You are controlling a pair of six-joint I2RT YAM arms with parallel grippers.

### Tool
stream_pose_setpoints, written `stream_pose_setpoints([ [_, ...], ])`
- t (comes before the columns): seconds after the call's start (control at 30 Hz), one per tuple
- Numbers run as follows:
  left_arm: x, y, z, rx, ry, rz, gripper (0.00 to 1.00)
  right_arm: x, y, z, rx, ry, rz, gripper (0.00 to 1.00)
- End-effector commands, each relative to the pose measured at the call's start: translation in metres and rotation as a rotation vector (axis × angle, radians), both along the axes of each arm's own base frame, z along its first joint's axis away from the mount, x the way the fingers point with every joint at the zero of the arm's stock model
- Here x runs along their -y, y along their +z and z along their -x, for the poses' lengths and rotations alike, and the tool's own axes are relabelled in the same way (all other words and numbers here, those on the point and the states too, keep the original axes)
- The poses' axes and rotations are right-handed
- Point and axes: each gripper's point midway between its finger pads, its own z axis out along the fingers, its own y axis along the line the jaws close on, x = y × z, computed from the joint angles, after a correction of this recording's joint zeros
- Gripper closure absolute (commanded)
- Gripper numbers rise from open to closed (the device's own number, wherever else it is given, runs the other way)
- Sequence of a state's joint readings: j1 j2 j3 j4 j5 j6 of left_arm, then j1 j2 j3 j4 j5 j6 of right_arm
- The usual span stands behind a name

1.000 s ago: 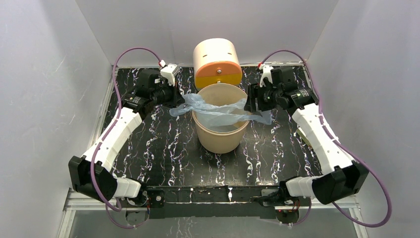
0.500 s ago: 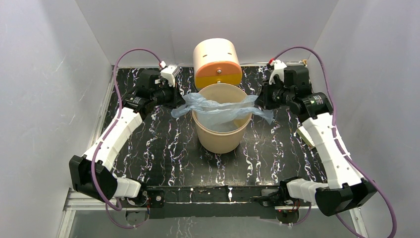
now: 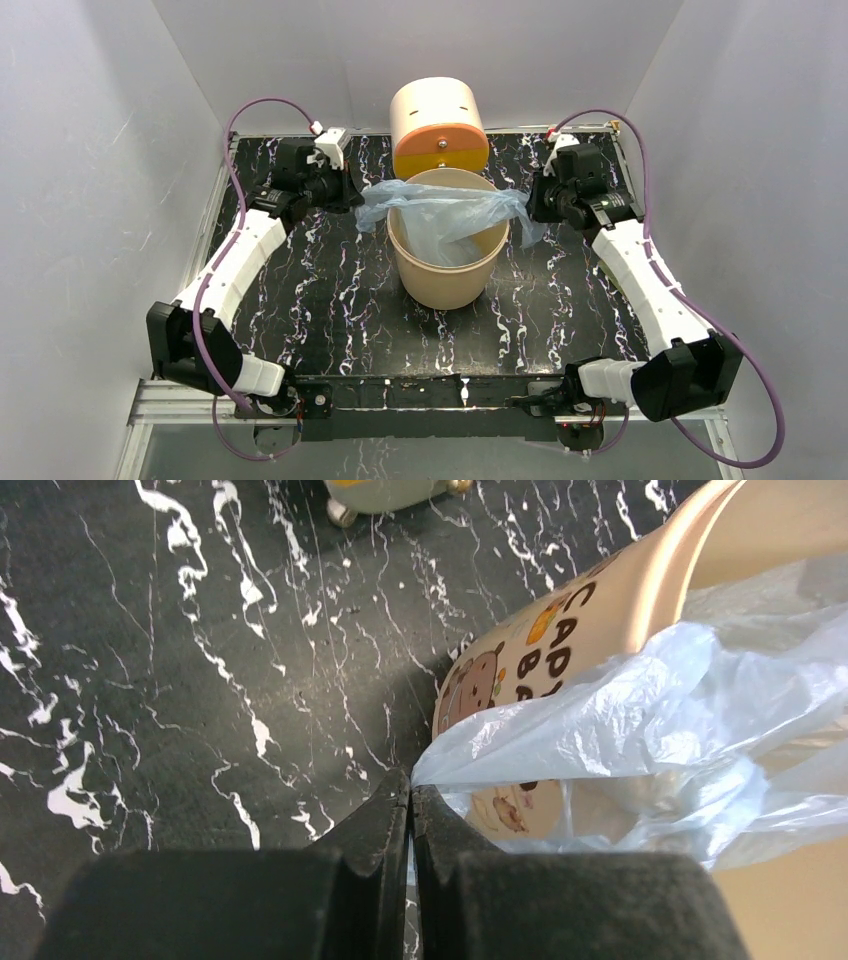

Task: Put the trash bags into the trash bin

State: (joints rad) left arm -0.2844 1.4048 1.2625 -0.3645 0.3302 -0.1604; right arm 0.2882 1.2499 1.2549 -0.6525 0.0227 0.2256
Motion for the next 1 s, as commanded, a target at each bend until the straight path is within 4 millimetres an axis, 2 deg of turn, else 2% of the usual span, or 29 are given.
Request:
stream_pose_setpoints([
  [0.0, 0.001, -0.008, 0.010, -0.018, -0.038, 0.029, 1.00, -0.009, 0.008, -0.003, 0.054, 0.029, -0.067, 0.78],
  [0.1, -0.002, -0.012, 0.014, -0.034, -0.033, 0.023, 1.00, -0.011, 0.014, 0.001, 0.068, 0.036, -0.085, 0.77],
  [0.17, 0.002, 0.001, 0.019, -0.016, -0.063, 0.046, 1.00, -0.011, 0.027, 0.003, 0.105, 0.039, -0.095, 0.77],
  [0.27, 0.007, 0.034, 0.020, 0.056, -0.093, 0.080, 1.00, -0.012, 0.056, 0.008, 0.198, 0.052, -0.130, 0.77],
  [0.37, -0.001, 0.056, 0.019, 0.103, -0.065, 0.056, 1.00, -0.015, 0.077, 0.017, 0.269, 0.083, -0.166, 0.80],
  [0.43, -0.010, 0.065, 0.017, 0.130, -0.021, 0.026, 1.00, -0.013, 0.082, 0.023, 0.288, 0.080, -0.172, 0.81],
  [0.57, -0.022, 0.069, 0.017, 0.153, 0.041, 0.001, 1.00, -0.005, 0.075, 0.033, 0.261, 0.057, -0.148, 0.72],
  [0.67, -0.024, 0.065, 0.018, 0.143, 0.060, 0.007, 0.55, 0.008, 0.073, 0.033, 0.232, -0.011, -0.108, 0.53],
  [0.73, -0.026, 0.065, 0.021, 0.139, 0.076, 0.006, 0.45, 0.018, 0.082, 0.032, 0.237, -0.060, -0.078, 0.42],
  [0.83, -0.033, 0.069, 0.026, 0.154, 0.112, 0.008, 0.33, 0.018, 0.110, 0.038, 0.292, -0.045, -0.094, 0.32],
  [0.9, -0.037, 0.074, 0.033, 0.162, 0.134, 0.013, 0.28, 0.010, 0.133, 0.048, 0.343, 0.008, -0.138, 0.29],
  [0.97, -0.040, 0.077, 0.039, 0.163, 0.157, 0.024, 0.24, -0.013, 0.157, 0.066, 0.391, 0.163, -0.213, 0.29],
])
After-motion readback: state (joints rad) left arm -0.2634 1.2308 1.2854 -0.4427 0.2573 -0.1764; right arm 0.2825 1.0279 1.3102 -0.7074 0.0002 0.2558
